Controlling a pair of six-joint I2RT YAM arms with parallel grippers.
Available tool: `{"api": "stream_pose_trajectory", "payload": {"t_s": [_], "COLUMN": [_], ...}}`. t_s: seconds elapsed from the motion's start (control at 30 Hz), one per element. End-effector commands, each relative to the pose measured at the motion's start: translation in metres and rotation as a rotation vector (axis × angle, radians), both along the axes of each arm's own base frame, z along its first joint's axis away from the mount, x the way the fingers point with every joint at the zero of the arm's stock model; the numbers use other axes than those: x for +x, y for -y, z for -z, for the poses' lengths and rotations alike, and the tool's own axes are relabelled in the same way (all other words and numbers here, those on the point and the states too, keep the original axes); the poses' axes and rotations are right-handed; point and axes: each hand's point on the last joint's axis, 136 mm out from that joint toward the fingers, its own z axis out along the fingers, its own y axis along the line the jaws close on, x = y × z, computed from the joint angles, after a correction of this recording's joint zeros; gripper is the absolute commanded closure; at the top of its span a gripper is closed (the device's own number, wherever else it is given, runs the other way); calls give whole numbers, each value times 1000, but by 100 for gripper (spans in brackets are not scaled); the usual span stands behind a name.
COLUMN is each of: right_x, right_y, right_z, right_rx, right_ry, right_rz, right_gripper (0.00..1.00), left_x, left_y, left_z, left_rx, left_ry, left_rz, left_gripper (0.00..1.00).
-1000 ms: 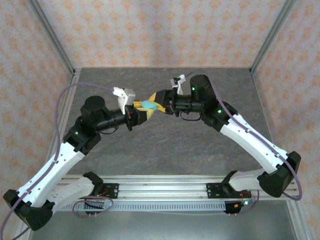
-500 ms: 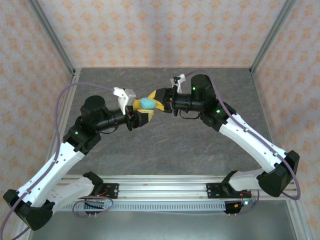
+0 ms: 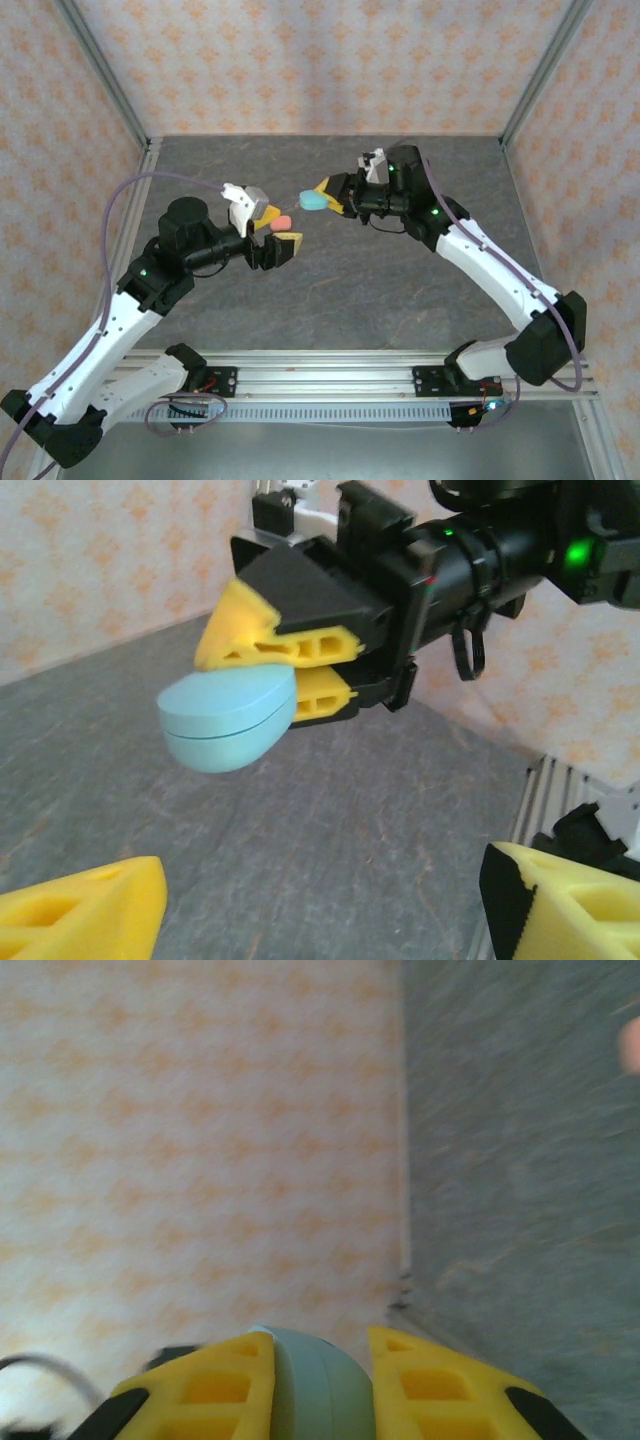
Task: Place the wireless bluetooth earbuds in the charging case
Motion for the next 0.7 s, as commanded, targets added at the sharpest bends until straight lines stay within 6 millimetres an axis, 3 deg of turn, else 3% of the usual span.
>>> {"api": "stream_pose_trajectory", "payload": {"t_s": [0.0,0.2,0.37,0.5,0.67], "right_x": [11,40,58,66,66], "right_y": [15,14,8,10,16], "right_z": [59,145,201,236,262], "right_rx": [-196,-345,-391,-432,-496], "right_ry": [16,12,-17,-47,-61], "right_rz": [-18,-76,-107,-120,-149], "right_gripper": [94,95,95,94,92], "left_x": [-2,-6,-12,-19,-29], "left_y": [-19,-48,-72,-92,-113], "left_z": [7,28,41,54,66], "left_rx": [81,121,131,156,170], "left_ry": [-15,-36,-44,-62,-70], "left_rz": [-85,-224,-331,-411,-495], "left_gripper": [0,0,0,0,0]}}
